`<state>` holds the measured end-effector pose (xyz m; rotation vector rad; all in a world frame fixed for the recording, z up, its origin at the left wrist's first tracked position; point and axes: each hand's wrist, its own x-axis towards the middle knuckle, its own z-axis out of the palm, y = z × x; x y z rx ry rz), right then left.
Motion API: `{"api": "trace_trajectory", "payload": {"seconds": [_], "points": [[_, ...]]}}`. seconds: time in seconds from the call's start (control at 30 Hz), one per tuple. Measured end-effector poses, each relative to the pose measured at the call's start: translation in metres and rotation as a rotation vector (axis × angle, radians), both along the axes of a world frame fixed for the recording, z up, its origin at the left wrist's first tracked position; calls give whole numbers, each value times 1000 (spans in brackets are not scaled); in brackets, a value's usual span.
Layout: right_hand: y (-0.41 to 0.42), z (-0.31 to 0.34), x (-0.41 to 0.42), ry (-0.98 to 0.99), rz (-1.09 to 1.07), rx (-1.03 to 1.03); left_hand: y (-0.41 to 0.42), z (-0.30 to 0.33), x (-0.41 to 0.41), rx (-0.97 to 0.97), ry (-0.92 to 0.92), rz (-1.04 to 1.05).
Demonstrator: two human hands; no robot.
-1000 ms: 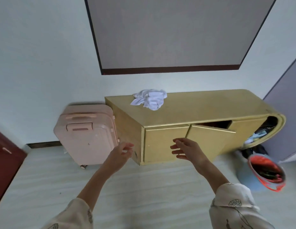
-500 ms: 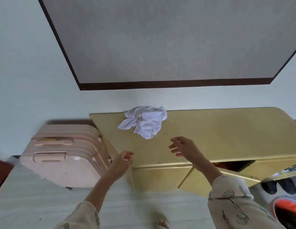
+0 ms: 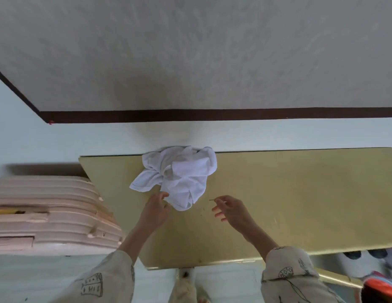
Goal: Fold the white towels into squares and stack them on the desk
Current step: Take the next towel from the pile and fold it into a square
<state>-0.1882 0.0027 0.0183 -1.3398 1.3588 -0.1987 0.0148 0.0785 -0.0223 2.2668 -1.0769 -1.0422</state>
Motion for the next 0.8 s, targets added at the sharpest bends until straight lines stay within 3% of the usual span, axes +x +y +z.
{"api": "trace_trajectory", "payload": {"seconds": [0.13, 0.33, 0.63, 0.7, 0.8], "points": [[-40, -16, 19, 49, 17, 12, -50, -27, 17, 13, -47, 3], [-71, -31, 35, 62, 17, 50, -99, -55, 27, 62, -62, 182], [-86, -39, 35, 138, 46, -42, -138, -27, 19, -31, -105, 211], [-87, -33, 38, 185, 105, -160, -139, -3, 16, -81, -41, 169], [-87, -23, 44, 197, 206, -280, -142, 42, 8, -109, 303, 195]]}}
